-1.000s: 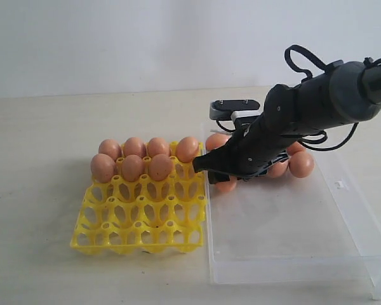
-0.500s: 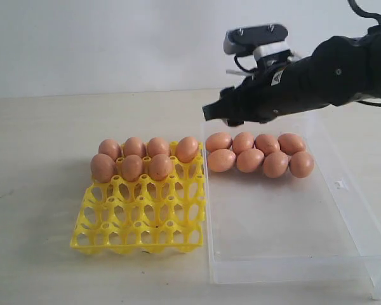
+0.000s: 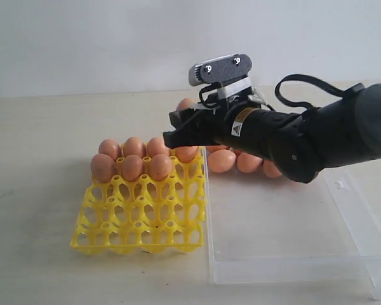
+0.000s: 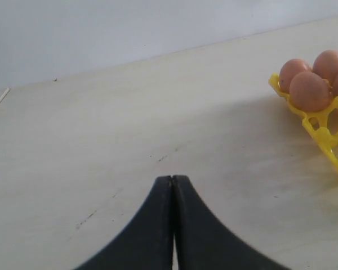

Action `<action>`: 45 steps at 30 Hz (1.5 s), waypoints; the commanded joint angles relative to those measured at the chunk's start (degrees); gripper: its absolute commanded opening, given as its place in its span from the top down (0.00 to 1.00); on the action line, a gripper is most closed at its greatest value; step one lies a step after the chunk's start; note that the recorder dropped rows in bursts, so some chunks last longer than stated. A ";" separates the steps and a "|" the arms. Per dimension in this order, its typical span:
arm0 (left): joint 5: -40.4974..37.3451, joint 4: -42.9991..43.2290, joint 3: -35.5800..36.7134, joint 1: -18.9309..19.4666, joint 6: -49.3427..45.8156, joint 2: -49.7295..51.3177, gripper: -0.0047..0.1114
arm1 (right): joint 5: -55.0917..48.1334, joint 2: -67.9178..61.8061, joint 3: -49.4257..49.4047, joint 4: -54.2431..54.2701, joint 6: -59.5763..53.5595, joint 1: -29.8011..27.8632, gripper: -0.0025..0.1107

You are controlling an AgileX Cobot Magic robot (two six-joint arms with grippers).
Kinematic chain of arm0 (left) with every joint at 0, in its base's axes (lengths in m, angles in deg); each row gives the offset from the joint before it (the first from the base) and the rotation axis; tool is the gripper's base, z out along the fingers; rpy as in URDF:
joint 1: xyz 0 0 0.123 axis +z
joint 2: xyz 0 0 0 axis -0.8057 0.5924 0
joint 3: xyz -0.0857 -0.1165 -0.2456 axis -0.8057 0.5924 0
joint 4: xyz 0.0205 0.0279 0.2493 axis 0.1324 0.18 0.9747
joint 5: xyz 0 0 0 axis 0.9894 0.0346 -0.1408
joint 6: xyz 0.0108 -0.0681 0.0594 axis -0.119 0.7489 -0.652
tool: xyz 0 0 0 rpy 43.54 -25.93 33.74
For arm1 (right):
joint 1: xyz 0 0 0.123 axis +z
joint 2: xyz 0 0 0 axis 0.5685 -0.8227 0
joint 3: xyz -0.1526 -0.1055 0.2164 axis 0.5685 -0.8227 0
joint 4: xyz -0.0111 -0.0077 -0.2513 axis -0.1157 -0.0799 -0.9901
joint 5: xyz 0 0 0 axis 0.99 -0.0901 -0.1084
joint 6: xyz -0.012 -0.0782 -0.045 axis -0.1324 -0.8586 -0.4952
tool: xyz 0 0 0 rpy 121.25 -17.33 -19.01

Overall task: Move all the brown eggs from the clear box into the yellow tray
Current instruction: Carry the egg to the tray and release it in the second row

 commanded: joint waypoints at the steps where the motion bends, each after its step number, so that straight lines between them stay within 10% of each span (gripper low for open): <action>1: 0.51 -0.44 -0.23 0.13 0.30 -0.35 0.96 | 1.79 -3.60 -0.24 -1.20 0.82 0.09 0.98; 10: 0.51 -0.44 -0.23 0.13 0.30 -0.35 0.96 | 4.81 -7.95 -0.24 -1.20 -1.52 0.09 0.92; 23: 0.51 -0.44 -0.23 0.13 0.30 -0.35 0.96 | 4.34 -7.93 -0.24 -1.60 -2.30 0.09 0.34; 29: 0.51 -0.44 -0.23 0.13 0.30 -0.35 0.96 | -6.16 0.74 -0.24 0.05 -6.47 0.09 0.47; 34: 0.51 -0.44 -0.23 0.13 0.30 -0.35 0.96 | -25.16 17.47 0.61 4.80 -16.25 -2.03 0.98; 45: 0.51 -0.44 -0.23 0.13 0.30 -0.35 0.96 | -67.50 18.67 10.03 -2.70 8.42 -14.04 0.87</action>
